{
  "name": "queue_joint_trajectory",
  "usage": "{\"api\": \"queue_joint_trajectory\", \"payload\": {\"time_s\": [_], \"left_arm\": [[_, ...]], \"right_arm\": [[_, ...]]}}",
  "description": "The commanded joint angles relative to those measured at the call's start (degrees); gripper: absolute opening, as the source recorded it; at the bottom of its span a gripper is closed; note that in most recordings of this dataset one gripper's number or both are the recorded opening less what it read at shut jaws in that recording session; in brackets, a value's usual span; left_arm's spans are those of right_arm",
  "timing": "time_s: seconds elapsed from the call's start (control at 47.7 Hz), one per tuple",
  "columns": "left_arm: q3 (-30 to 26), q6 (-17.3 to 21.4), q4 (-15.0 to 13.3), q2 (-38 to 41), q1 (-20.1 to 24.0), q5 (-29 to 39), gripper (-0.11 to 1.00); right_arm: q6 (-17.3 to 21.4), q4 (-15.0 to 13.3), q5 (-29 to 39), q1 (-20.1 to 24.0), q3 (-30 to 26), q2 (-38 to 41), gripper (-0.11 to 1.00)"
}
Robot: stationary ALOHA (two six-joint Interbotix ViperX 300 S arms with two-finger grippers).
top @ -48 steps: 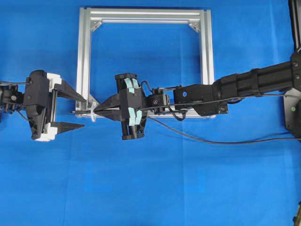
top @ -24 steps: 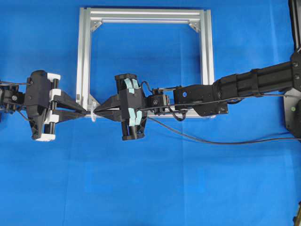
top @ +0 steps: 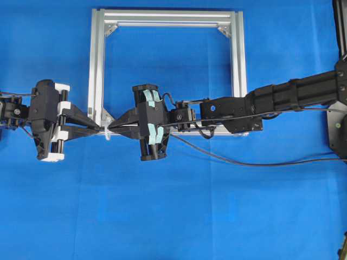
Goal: Insert the wire through the string loop located on the left side.
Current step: 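Close the left gripper on the plug beyond the loop, then open the right gripper and pull the cable leftward with the left gripper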
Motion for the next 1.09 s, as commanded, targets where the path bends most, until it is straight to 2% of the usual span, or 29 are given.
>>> {"api": "queue_joint_trajectory", "payload": {"time_s": [0.0,0.063,0.126,0.357,0.441,0.524,0.797,1.07], "left_arm": [[-0.53,-0.18,0.0,-0.44,0.26,-0.26,0.08],[-0.53,-0.09,-0.09,-0.44,0.26,-0.18,0.08],[-0.62,-0.09,-0.09,-0.44,0.26,-0.26,0.08],[-0.44,-0.09,-0.09,-0.79,0.26,-0.18,0.08],[-0.18,-0.18,-0.09,-1.67,0.26,0.53,0.08],[0.0,-0.18,-0.09,-3.34,0.26,2.46,0.08],[0.09,-0.35,-0.09,-13.62,-0.18,13.62,0.08],[0.35,-0.44,-0.09,-24.52,-1.85,19.16,0.08]], "right_arm": [[0.18,0.09,-0.26,0.18,-0.97,-1.32,0.0],[0.35,0.09,-0.26,0.18,-0.97,-1.32,0.04],[0.35,0.09,-0.26,0.18,-0.97,-1.32,0.14],[0.35,0.35,-0.26,0.26,-0.53,-1.58,0.8],[0.35,0.62,-0.26,0.26,-0.09,-1.85,0.95],[0.35,0.79,-0.44,0.26,0.53,-2.2,0.92],[0.35,0.79,-0.53,0.35,1.85,-3.16,0.94],[0.35,0.79,-0.53,0.26,1.93,-3.25,0.94]]}}
